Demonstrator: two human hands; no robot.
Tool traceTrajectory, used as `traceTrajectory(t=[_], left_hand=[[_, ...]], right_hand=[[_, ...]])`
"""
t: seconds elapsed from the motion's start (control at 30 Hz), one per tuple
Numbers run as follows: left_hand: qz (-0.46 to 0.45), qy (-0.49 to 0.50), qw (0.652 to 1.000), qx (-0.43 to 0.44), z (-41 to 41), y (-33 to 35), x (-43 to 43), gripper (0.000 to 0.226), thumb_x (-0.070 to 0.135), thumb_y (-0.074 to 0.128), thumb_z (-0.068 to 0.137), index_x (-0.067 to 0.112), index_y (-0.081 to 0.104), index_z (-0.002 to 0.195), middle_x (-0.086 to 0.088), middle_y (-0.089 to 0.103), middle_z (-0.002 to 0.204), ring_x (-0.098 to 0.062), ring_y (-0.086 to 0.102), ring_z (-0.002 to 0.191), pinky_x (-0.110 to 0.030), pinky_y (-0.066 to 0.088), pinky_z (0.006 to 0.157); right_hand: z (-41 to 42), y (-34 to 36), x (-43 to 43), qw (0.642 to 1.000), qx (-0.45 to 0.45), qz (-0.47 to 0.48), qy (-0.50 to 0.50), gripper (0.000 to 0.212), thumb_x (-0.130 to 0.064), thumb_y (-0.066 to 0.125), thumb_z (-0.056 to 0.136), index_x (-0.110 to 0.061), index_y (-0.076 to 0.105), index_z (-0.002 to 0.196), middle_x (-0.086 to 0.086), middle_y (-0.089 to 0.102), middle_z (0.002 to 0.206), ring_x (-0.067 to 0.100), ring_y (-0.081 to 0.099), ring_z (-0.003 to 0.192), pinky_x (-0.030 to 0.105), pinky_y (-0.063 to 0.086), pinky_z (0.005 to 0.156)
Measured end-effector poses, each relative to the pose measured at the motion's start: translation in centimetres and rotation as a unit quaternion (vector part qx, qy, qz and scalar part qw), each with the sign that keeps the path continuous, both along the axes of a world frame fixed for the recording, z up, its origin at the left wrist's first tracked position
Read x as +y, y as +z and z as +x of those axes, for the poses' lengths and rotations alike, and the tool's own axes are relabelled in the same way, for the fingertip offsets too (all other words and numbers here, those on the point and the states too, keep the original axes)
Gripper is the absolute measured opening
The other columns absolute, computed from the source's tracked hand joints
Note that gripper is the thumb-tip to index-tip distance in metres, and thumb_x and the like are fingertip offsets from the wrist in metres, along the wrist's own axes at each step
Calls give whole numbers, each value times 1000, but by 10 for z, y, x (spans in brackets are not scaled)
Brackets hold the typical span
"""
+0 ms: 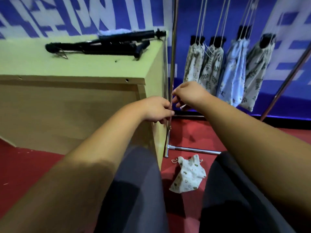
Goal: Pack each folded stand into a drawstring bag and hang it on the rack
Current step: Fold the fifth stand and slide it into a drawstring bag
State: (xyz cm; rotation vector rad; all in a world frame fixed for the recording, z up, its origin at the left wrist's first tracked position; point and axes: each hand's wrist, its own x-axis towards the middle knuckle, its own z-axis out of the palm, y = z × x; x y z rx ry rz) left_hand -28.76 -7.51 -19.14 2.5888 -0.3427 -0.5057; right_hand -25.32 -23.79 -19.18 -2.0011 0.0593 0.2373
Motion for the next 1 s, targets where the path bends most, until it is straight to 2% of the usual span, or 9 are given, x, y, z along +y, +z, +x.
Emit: traceTrajectory(t=[0.1,0.2,0.37,0.5,0.63,0.73,0.83,0.93,1.0], left_hand=[[-37,4,998,-46,-4,58,12,23,27,59,108,10,74,113,-4,80,104,-16,78,80,-32,61,73],[-83,31,993,-77,-1,103,27,24,24,59,109,7,74,113,-6,80,103,-15,75,77,-22,57,63],[-130,90,982,-102,13,147,59,22,25,58,107,16,78,105,-2,81,95,-17,76,77,-31,57,63],[-104,125,974,-155,36,159,80,25,24,55,106,21,79,100,4,80,89,-18,77,81,-32,57,68],[-91,182,961,-189,69,163,102,23,26,55,102,29,77,96,8,79,89,-20,75,87,-39,63,77],[-34,240,944,-222,97,163,124,25,26,52,99,21,76,104,-7,79,99,-31,74,91,-42,61,77],[27,312,920,-237,123,147,145,28,25,54,98,10,67,118,-16,68,116,-35,68,99,-37,50,73],[13,379,896,-232,148,124,171,45,37,57,103,13,53,141,-15,50,141,-38,59,120,-42,50,90],[-36,393,894,-212,158,109,192,58,46,57,104,17,45,153,-14,48,149,-37,57,129,-44,50,104]], right_hand=[[11,44,13,999,-46,2,15,23,-16,48,108,-11,71,107,8,80,86,16,66,56,31,55,59],[20,81,23,997,-77,14,19,24,-18,48,110,-11,71,111,9,79,89,18,67,60,33,56,60],[34,121,40,992,-117,13,45,26,-20,47,111,-11,71,112,10,78,93,20,69,68,37,58,65],[51,134,56,987,-148,-25,58,24,-22,48,110,-16,72,111,7,78,96,23,72,77,39,61,69],[78,135,73,976,-199,-75,53,19,-26,55,108,-22,73,105,0,77,96,23,74,88,44,65,78],[101,138,86,966,-234,-98,50,18,-28,57,107,-24,73,103,-4,75,99,19,72,89,44,64,82],[117,137,102,962,-251,-87,58,17,-24,57,106,-24,74,108,-7,74,102,16,71,90,39,62,81],[132,137,126,944,-284,-144,86,20,-20,57,104,-26,76,108,-10,72,101,14,68,92,39,60,85],[144,143,143,926,-310,-183,110,23,-17,58,103,-22,79,110,-7,71,104,17,68,97,39,58,90]])
